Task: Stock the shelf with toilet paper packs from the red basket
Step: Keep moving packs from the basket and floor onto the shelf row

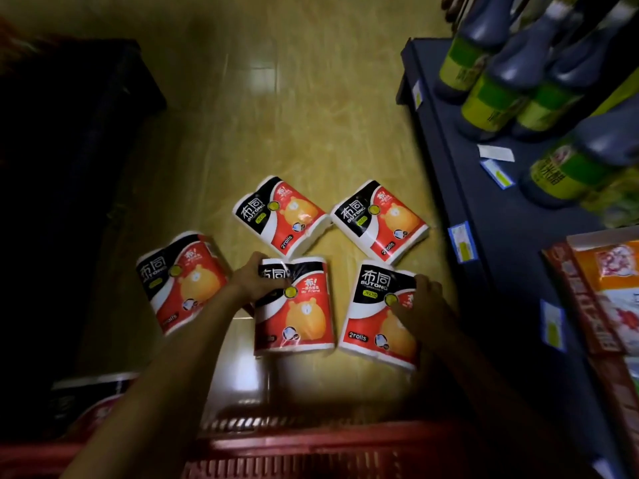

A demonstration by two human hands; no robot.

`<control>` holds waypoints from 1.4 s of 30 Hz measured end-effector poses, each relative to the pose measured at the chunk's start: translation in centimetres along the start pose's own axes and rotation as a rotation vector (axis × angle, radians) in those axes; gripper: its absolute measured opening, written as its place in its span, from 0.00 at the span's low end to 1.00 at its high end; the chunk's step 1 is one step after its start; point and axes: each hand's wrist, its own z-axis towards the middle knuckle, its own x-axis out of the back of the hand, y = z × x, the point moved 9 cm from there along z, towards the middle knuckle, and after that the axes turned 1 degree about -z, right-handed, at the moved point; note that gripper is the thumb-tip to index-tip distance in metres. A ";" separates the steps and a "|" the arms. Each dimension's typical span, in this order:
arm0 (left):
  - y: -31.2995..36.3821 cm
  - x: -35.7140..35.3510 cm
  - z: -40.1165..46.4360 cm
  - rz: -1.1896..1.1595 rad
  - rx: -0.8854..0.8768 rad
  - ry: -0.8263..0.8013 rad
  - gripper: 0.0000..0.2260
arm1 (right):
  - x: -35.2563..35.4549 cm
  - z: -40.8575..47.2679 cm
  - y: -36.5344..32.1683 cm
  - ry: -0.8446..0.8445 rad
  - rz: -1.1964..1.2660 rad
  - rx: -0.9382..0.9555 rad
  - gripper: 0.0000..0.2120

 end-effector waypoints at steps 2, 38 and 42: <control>1.1 0.3 -0.6 0.031 -0.046 0.022 0.27 | 0.2 -0.2 0.3 -0.004 0.006 -0.031 0.34; 11.8 16.4 -19.0 0.051 -0.543 0.429 0.20 | 9.8 -3.0 -8.1 0.084 0.131 0.266 0.26; 12.8 17.6 -20.6 0.035 -0.572 0.427 0.20 | 16.6 -6.2 -12.2 0.240 0.113 0.359 0.27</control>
